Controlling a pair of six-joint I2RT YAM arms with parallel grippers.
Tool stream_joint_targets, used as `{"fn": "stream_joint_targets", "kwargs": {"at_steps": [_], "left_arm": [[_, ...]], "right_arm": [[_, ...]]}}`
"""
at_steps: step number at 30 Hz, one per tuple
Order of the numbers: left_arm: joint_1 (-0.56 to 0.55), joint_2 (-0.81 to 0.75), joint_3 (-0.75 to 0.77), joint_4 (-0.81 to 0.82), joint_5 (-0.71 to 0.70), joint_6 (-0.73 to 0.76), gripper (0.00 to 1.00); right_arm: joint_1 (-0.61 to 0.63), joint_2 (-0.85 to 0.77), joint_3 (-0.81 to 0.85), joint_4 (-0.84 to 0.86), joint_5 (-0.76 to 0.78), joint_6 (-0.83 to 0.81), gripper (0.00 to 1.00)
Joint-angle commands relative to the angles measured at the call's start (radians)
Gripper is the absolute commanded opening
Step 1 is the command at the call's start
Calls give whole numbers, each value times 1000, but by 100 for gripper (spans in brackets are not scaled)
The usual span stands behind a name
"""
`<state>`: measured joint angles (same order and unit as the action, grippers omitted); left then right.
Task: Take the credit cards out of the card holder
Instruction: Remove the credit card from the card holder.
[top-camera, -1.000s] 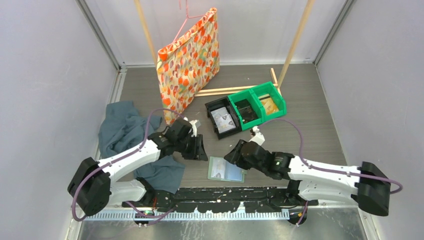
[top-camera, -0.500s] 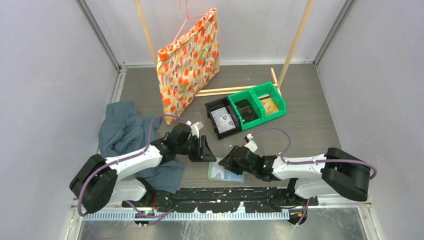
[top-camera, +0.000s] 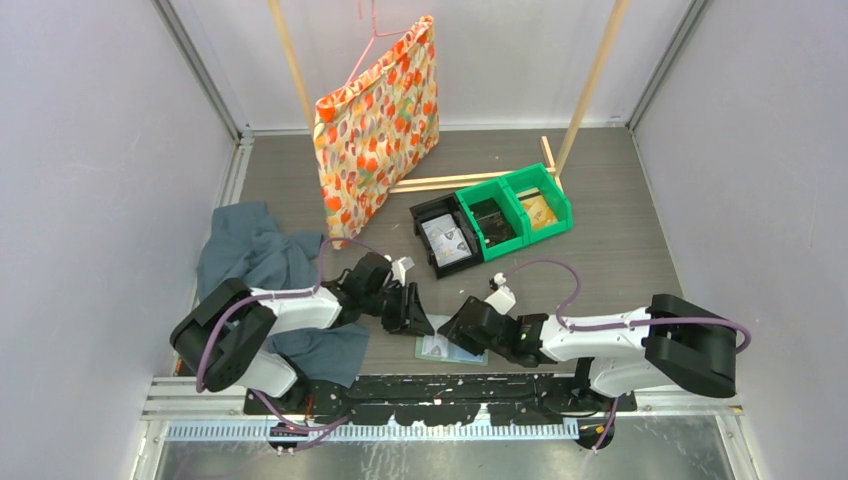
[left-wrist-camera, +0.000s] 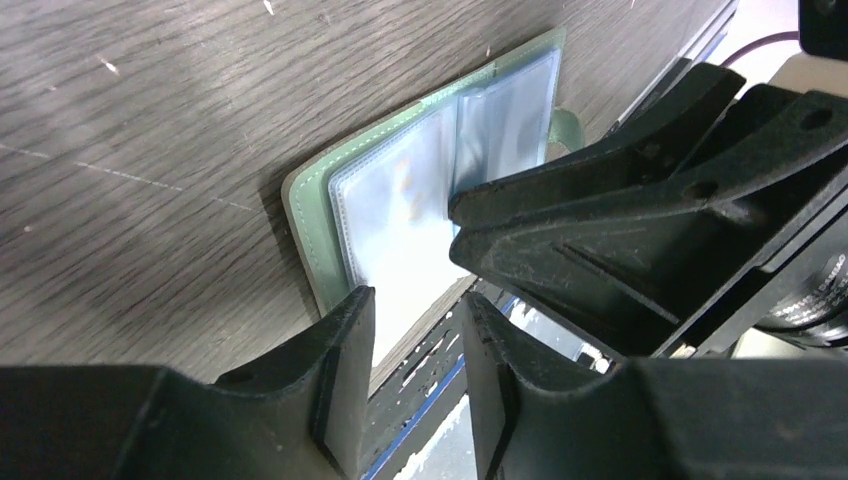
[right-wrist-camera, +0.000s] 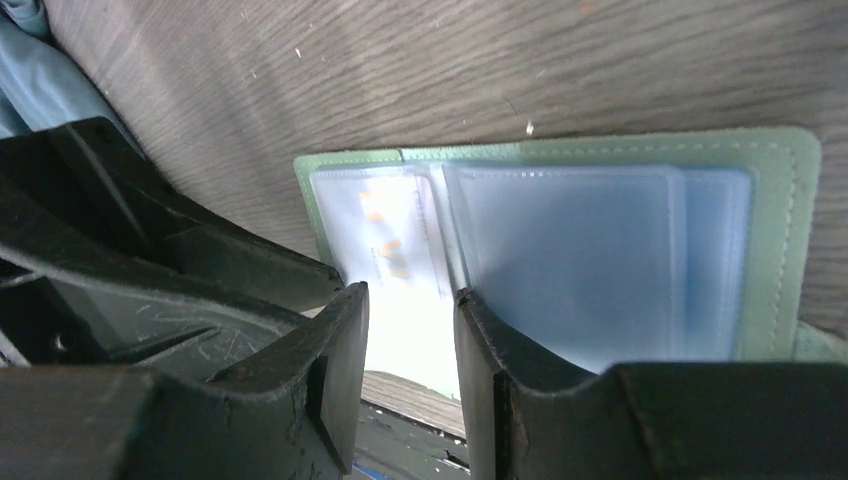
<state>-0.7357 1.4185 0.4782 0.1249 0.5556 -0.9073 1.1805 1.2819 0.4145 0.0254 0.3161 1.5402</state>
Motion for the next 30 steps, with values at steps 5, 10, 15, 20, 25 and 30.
{"fn": "stream_joint_targets", "kwargs": {"at_steps": [5, 10, 15, 20, 25, 30], "left_arm": [[-4, 25, -22, 165, 80, -22, 28], [-4, 1, -17, 175, 93, -28, 25], [-4, -45, -12, 79, 32, -16, 32], [-4, -109, -15, -64, -91, 31, 44], [-4, -70, -12, -48, -62, 31, 44], [-4, -46, -1, -26, -37, 25, 43]], "right_arm": [[59, 49, 34, -56, 96, 75, 42], [68, 66, 36, -34, 102, 81, 42], [87, 30, 39, -58, 130, 81, 42], [97, -81, 35, -157, 179, 80, 42], [100, -186, 7, -238, 218, 89, 43], [101, -270, -22, -325, 256, 118, 43]]}}
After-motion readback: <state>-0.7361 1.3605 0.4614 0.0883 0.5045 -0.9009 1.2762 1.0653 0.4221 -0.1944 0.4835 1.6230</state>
